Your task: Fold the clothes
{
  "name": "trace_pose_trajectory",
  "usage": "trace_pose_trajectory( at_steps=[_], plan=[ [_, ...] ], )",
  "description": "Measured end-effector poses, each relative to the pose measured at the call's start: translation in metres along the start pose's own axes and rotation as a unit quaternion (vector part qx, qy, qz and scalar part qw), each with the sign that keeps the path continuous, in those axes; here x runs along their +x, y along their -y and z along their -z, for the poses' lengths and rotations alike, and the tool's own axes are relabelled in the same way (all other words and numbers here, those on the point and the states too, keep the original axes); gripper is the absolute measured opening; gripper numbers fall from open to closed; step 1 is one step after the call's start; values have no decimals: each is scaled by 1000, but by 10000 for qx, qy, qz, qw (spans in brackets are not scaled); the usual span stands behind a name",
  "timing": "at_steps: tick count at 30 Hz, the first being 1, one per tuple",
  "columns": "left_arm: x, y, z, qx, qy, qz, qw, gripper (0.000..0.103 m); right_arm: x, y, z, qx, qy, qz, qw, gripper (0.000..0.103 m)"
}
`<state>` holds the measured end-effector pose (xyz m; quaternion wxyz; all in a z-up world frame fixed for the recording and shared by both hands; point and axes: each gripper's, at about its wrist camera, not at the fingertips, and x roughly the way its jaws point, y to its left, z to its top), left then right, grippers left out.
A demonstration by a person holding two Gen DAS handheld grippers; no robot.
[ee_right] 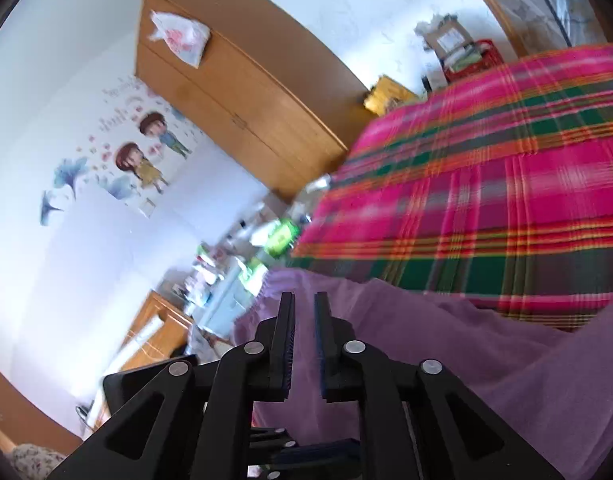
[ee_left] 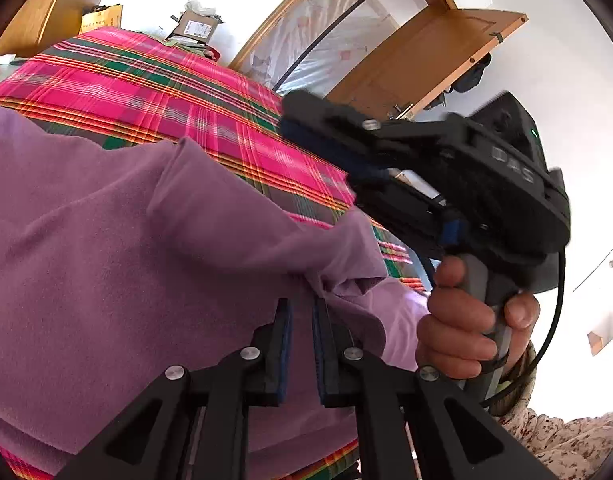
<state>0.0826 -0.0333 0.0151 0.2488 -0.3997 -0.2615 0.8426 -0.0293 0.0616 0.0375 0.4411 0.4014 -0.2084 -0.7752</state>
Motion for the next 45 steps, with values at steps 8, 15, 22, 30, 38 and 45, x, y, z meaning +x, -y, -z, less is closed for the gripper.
trace_pose_trajectory(
  at_steps=[8,15,22,30,38,45],
  plan=[
    [18,19,-6,256,-180,139,9994,9,-83,45,20,169,786,1122,9904,29],
    [48,56,-10,742,-465,326,9956,10,-137,68,69,-426,890,3595,9279,29],
    [80,78,-2,1045,-930,353,9895,11,-108,81,96,-603,255,3628,9296,17],
    [95,66,8,907,-1279,44,9876,15,-91,90,75,-666,198,3598,9305,13],
    [99,43,5,478,-1300,18,9904,15,-83,104,49,-418,108,3663,9295,16],
    [96,47,5,600,-1264,2,9902,15,-103,107,48,-122,365,3611,9317,16]
  ],
)
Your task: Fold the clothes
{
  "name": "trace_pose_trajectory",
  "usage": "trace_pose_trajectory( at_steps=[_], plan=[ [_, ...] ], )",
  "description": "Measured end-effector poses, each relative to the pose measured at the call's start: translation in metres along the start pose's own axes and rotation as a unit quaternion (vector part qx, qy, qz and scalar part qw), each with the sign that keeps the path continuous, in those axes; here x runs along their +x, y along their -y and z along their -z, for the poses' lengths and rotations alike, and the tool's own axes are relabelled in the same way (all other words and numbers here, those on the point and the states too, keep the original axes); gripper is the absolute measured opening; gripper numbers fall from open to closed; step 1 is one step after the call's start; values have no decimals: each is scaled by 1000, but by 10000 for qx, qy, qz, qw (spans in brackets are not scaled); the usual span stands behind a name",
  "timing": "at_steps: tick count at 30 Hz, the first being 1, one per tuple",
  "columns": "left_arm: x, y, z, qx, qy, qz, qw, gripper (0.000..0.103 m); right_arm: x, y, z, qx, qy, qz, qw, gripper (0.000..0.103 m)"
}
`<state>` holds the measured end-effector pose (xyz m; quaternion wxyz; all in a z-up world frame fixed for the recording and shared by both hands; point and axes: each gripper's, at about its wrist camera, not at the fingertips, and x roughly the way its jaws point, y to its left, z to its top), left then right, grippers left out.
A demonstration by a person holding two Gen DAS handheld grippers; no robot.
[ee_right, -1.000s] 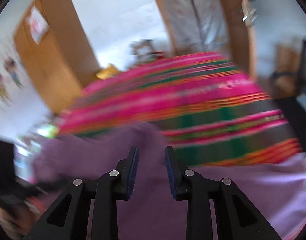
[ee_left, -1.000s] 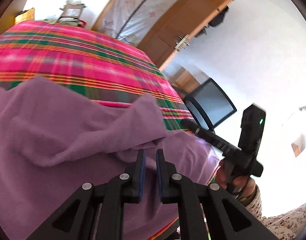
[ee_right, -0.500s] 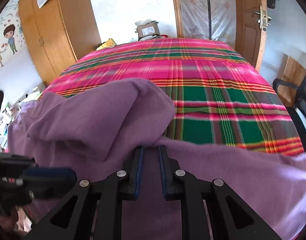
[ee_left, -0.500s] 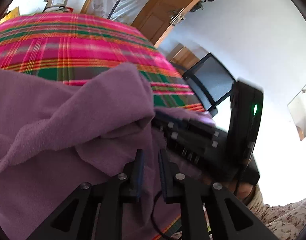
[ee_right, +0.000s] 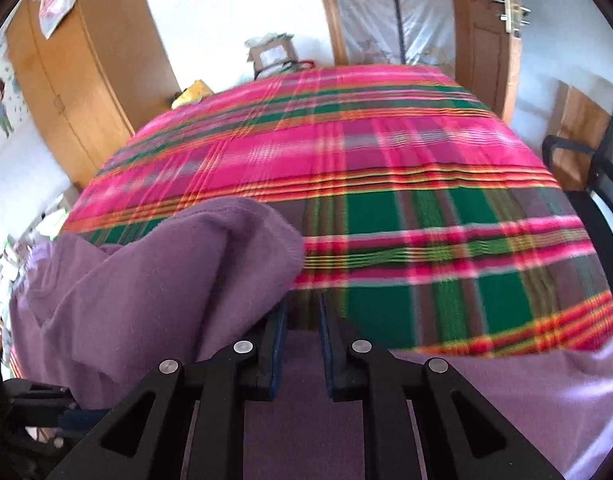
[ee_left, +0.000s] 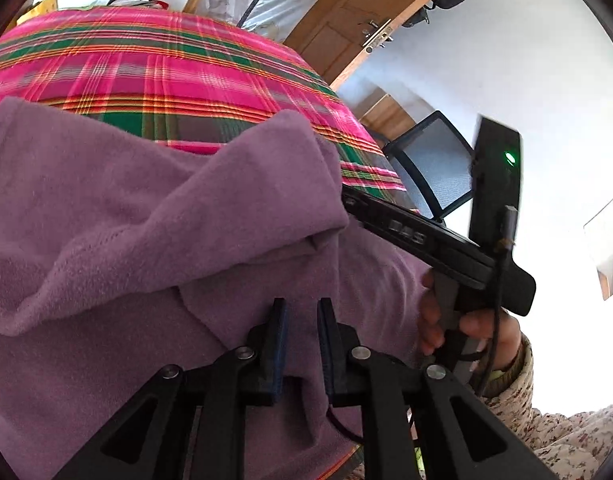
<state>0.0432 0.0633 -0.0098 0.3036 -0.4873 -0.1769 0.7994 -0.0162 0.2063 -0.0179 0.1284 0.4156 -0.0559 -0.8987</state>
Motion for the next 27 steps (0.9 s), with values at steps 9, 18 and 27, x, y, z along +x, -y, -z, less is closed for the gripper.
trace_pose_trajectory(
  at_steps=[9,18,27],
  plan=[
    [2,8,-3,84,1,39,10000,15,-68,77,18,485,537,688,9950,17],
    [13,30,-10,374,-25,-23,9993,15,-110,186,40,1270,542,1050,9848,26],
    [48,60,-17,641,-389,-5,9972,15,-99,204,42,635,292,512,9962,27]
  ],
)
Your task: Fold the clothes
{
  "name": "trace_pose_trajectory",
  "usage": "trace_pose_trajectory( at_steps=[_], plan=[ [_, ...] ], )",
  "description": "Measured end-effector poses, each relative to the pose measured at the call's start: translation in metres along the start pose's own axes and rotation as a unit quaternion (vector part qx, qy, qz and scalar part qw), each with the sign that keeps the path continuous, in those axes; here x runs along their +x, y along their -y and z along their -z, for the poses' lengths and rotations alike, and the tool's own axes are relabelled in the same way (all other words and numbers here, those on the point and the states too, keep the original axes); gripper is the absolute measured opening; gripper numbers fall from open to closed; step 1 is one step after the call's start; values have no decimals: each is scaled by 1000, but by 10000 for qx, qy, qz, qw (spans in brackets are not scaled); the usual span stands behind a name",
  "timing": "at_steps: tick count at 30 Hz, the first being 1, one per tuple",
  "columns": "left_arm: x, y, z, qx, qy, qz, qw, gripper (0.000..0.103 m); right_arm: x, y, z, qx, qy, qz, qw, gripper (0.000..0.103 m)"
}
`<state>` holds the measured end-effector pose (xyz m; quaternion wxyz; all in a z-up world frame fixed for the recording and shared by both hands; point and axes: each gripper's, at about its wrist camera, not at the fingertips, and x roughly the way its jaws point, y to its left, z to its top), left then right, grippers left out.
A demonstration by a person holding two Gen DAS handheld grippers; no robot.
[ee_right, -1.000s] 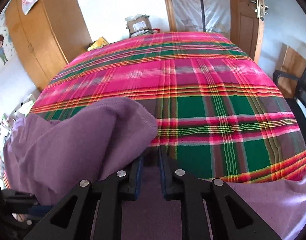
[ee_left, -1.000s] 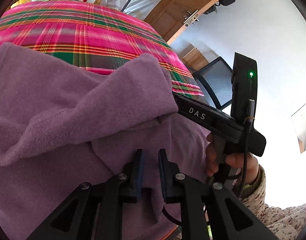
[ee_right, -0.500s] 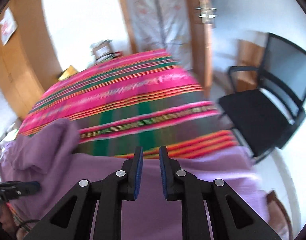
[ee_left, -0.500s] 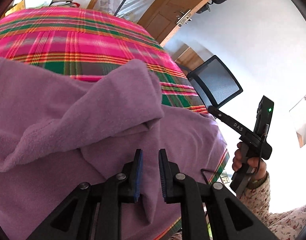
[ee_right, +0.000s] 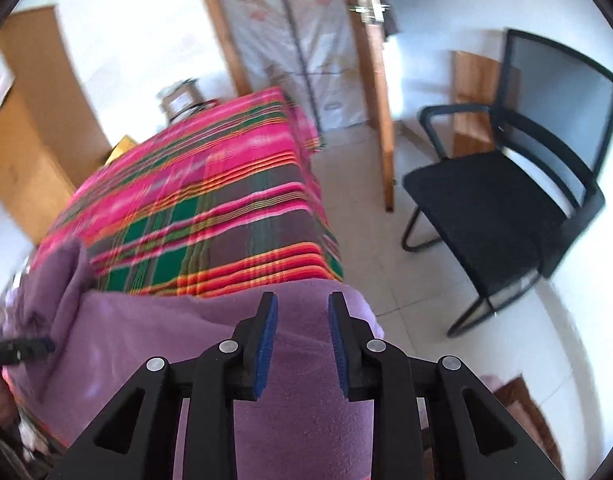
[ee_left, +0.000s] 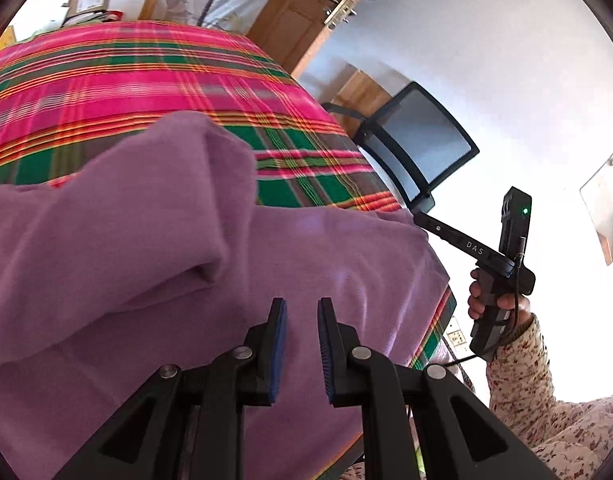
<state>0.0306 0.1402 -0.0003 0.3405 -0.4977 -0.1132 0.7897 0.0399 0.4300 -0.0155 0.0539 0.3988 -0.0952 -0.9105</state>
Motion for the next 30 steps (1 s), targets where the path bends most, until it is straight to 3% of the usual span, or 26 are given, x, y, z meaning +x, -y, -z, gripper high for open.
trace_pose_trajectory(
  at_steps=[4,12,14,18,23,30],
  plan=[
    [11,5,-5,-1,-87,-52,9999,15,5,-13,3,-557,-45,126,9984,28],
    [26,8,-6,-59,-224,-99,9997,15,13,-31,8,-1110,88,541,9923,31],
    [27,9,-5,-66,-228,-107,9997,15,14,-30,7,-1052,89,526,9930,28],
    [28,10,-5,-87,-217,-114,9997,15,13,-29,9,-977,105,264,9948,5],
    [27,10,-4,-90,-206,-118,9997,15,14,-16,4,-484,191,-7,9986,3],
    [27,9,-4,-107,-201,-110,9997,15,25,-22,-11,-546,258,143,9981,2]
  ],
)
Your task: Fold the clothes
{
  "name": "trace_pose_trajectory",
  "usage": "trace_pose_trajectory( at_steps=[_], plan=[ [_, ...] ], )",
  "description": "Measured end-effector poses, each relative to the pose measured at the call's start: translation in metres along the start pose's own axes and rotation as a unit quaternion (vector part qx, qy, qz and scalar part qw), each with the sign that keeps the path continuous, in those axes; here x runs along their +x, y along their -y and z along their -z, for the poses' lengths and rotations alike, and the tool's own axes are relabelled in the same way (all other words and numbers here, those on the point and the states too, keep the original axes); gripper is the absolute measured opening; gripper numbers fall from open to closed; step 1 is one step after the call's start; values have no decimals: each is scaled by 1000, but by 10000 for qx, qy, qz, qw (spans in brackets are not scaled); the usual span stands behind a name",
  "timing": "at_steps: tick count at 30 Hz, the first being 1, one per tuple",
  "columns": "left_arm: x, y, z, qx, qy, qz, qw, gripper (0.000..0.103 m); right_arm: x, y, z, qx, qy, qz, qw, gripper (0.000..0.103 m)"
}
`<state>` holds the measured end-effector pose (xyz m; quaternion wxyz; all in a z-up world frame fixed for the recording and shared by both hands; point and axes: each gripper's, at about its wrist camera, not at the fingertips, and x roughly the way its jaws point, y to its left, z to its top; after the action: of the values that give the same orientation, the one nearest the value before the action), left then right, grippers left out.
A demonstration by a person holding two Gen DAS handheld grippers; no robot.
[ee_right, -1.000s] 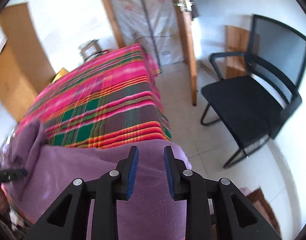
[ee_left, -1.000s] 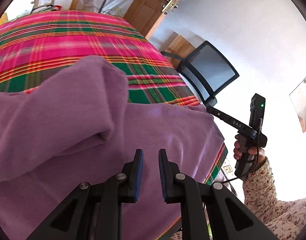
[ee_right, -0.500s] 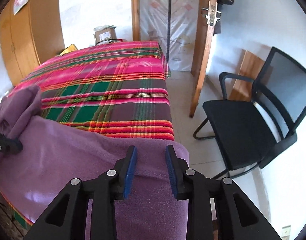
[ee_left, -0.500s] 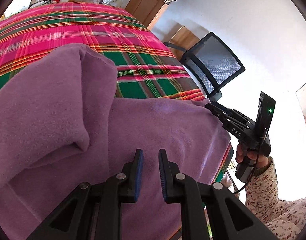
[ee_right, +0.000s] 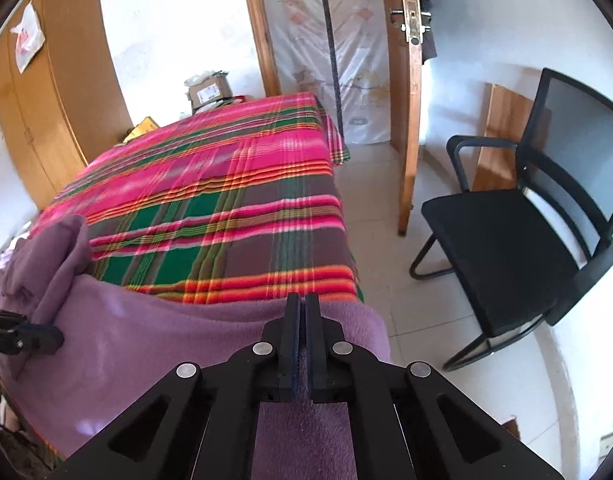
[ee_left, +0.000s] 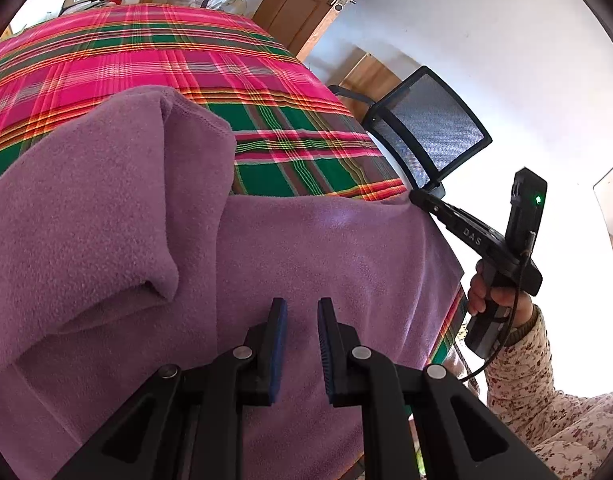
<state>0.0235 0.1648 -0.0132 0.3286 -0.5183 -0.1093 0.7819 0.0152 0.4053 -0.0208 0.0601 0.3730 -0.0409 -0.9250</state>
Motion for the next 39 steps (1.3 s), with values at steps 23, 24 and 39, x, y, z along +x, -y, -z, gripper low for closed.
trace_pose_trajectory(
  at_steps=[23,24,39],
  plan=[
    [0,-1,2,-10,0,63,10000,15,-22,14,-11,115,204,386,9990,9],
    [0,-1,2,-14,2,64,10000,15,-23,15,-12,139,186,200,9995,9],
    [-2,1,4,-10,21,42,10000,16,12,-27,-6,-1173,-468,-527,9906,17]
  ],
)
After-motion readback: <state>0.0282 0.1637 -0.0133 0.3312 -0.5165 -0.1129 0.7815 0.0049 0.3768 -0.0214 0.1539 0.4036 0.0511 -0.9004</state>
